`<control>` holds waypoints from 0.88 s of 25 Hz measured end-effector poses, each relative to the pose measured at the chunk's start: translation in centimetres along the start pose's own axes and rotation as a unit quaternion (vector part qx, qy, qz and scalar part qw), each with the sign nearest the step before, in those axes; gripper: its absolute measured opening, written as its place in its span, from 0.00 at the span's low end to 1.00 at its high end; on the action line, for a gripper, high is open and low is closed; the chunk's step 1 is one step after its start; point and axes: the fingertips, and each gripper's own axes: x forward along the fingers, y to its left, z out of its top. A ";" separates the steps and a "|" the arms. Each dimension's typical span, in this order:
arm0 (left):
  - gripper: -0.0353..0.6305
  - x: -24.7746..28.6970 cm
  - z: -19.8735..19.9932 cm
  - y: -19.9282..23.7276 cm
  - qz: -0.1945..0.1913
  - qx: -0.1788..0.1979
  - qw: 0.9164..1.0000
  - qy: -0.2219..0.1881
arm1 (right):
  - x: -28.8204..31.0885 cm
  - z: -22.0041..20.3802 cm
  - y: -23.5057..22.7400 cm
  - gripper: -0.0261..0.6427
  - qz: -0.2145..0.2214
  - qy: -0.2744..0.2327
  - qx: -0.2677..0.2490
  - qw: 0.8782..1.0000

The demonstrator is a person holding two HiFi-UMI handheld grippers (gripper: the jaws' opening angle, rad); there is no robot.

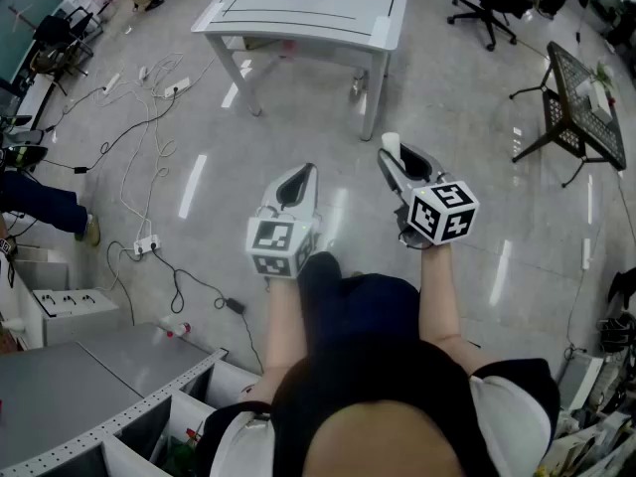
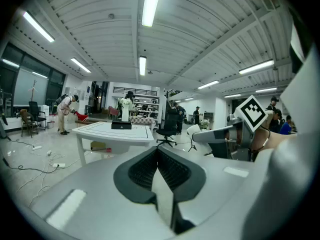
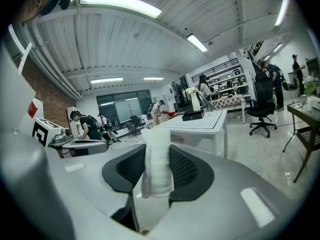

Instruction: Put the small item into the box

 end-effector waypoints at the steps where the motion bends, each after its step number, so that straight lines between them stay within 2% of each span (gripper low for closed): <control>1: 0.06 0.0 0.0 0.0 0.001 -0.001 1.000 -0.002 | 0.0 0.0 0.2 0.25 0.002 0.000 -0.001 1.000; 16: 0.06 -0.1 0.2 -0.7 0.003 -0.007 1.000 -0.008 | -0.8 1.0 1.9 0.25 0.020 -0.022 0.008 1.000; 22: 0.07 -1.0 0.5 -0.7 0.017 -0.007 1.000 -0.013 | -1.2 1.5 2.5 0.25 0.031 -0.028 0.007 0.999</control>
